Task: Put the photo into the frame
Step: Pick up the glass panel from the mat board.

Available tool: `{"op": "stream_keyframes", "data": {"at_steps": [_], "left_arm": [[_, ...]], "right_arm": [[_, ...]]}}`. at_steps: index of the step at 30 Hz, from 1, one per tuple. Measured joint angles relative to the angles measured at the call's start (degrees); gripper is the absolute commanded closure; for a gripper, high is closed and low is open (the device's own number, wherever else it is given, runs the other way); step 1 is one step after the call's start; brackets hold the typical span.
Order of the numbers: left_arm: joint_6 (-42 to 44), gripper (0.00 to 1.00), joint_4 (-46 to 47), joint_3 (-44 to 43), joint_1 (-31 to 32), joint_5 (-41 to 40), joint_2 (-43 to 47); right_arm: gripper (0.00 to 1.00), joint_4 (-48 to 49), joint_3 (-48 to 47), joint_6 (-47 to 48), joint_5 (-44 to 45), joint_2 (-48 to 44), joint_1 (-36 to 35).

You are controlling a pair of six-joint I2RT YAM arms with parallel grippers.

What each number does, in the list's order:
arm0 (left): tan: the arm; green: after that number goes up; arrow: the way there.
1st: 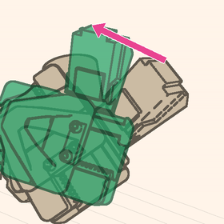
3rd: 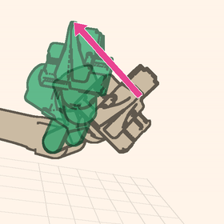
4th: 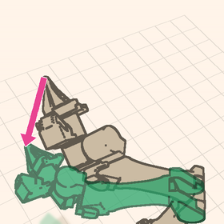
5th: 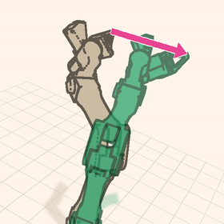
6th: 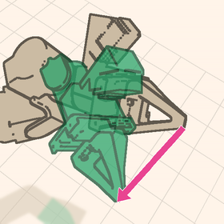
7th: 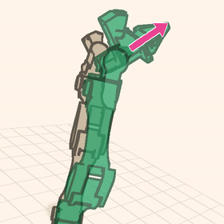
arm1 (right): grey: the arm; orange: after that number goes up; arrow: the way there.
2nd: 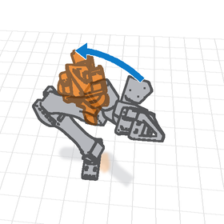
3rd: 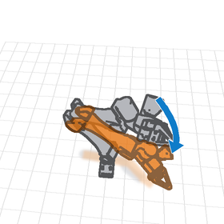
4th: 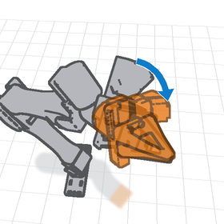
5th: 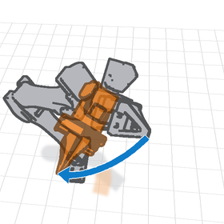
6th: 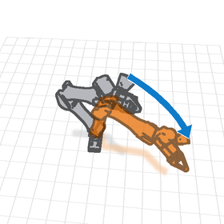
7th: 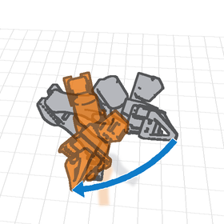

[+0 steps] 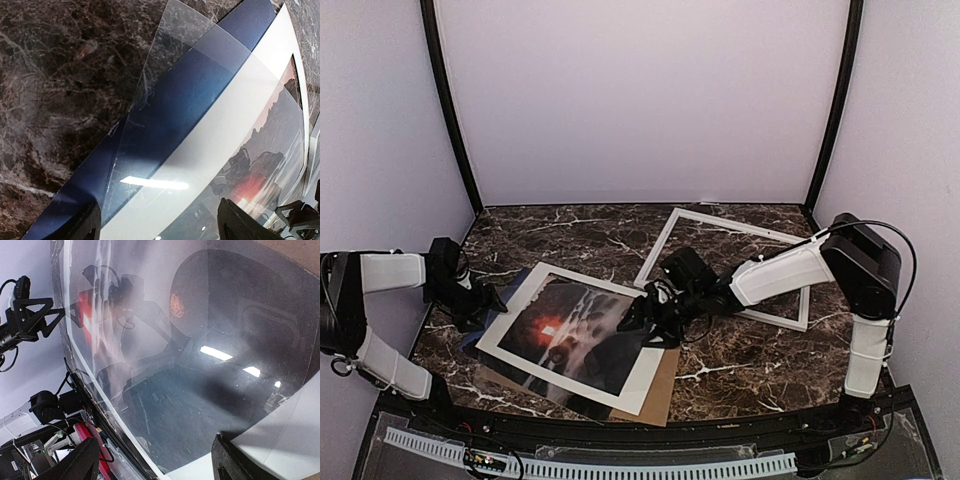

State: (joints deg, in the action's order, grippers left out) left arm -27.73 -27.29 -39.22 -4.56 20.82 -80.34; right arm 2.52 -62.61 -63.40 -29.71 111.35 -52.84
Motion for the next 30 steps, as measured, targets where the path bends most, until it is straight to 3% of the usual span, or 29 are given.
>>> {"op": "stream_keyframes", "data": {"at_steps": [13, 30], "left_arm": [[0.1, 0.16, 0.1, 0.0, 0.4, -0.5, 0.0], [0.3, 0.17, 0.2, -0.1, 0.6, -0.7, -0.2]], "right_arm": [[0.20, -14.9, -4.9, 8.9, 7.3, -1.4, 0.8], [0.20, -21.0, -8.9, 12.3, 11.6, 0.0, 1.4]]}}
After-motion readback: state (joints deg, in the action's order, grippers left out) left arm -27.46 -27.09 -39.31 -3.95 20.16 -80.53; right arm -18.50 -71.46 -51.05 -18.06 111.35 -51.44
